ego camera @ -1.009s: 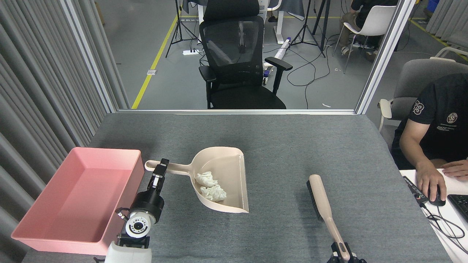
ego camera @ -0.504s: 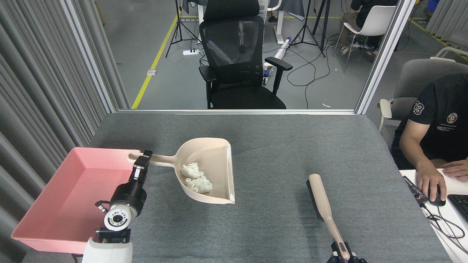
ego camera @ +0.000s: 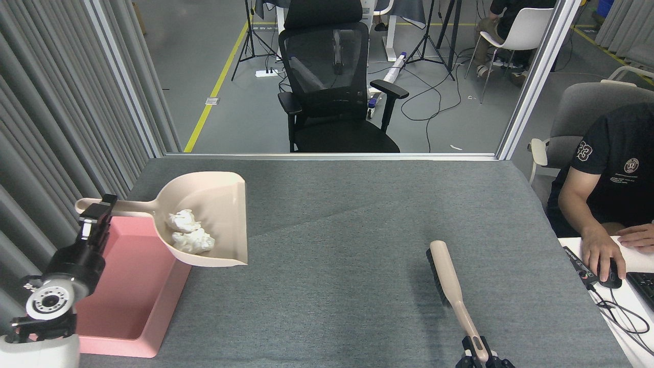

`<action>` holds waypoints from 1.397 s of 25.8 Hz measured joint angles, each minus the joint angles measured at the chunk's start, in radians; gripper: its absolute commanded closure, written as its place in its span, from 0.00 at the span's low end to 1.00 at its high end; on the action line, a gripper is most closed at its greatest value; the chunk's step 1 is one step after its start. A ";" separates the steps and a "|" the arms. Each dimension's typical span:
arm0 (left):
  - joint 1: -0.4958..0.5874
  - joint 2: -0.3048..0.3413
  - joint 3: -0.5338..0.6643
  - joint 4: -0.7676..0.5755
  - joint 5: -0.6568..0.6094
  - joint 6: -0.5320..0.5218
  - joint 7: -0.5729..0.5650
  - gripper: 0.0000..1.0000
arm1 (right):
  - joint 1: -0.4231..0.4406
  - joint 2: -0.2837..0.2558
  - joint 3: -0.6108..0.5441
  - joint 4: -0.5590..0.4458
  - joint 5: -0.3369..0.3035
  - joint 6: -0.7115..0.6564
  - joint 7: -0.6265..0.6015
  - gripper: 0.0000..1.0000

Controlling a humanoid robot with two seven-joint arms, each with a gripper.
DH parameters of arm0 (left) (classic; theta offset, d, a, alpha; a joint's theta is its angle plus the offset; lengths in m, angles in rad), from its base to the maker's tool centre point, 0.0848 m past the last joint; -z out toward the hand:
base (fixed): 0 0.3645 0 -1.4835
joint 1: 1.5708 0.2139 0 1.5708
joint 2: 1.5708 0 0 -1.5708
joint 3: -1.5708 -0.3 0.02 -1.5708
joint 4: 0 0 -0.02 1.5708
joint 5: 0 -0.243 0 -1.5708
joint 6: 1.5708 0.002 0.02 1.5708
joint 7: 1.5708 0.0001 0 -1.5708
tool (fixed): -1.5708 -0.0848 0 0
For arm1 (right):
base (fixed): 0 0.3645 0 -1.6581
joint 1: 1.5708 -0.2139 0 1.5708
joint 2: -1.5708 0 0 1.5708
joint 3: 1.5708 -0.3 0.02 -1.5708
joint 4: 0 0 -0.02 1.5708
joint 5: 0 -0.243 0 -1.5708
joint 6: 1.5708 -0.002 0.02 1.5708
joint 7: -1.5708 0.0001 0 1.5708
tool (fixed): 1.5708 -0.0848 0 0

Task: Sweep and dump garbage into bin
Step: 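Tilt the dustpan with the left gripper to dump trash into the bin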

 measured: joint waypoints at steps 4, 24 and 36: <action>0.008 0.118 0.045 0.099 0.048 -0.054 -0.017 0.89 | -0.001 0.000 0.000 -0.002 -0.001 0.000 0.000 0.82; -0.026 0.345 0.110 0.397 -0.367 -0.457 0.005 0.89 | 0.002 0.001 -0.002 -0.004 -0.002 -0.002 -0.001 0.82; -0.123 0.346 0.200 0.418 -0.396 -0.449 -0.012 0.89 | 0.004 0.003 -0.004 -0.004 -0.002 -0.005 -0.003 0.82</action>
